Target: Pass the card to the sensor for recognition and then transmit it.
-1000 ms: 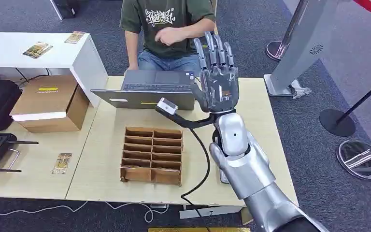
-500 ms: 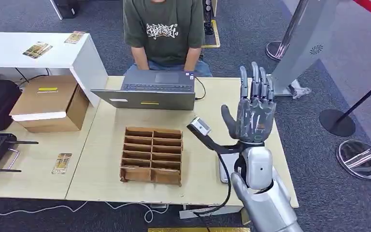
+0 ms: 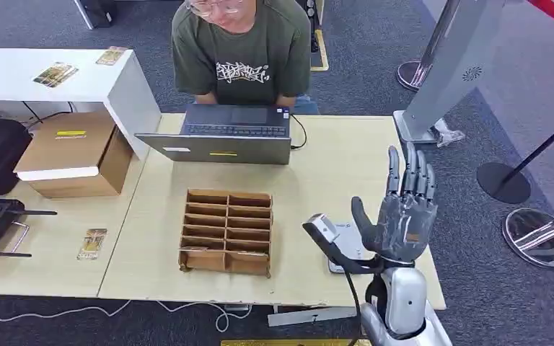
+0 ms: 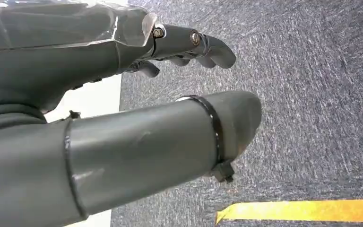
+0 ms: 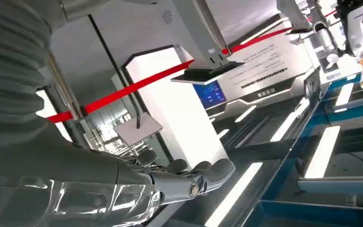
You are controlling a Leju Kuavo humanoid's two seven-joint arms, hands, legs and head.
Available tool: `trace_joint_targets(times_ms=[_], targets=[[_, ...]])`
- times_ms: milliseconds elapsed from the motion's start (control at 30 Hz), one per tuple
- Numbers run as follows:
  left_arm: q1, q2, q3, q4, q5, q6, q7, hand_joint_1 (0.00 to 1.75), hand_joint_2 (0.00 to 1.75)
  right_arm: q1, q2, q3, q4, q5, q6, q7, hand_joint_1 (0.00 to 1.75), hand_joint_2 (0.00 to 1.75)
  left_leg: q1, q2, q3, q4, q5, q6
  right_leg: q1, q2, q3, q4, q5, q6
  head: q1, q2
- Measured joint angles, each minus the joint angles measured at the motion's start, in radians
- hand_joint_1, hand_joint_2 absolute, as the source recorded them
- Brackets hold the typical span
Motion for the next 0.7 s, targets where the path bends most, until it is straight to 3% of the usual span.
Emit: trace_joint_targets(times_ms=[700], targets=[[0.004,-0.015,0.036,-0.049,0.012,0.015,0.0,0.0,0.0,0.207,0.043,-0.054,-0.119,0.0,0.011,-0.065,0.0,1.75,0.0,0.0,0.0,0.0,-0.001,-0.001,0.0,0.0,0.0,0.0,0.0,0.0,0.0,0.0]])
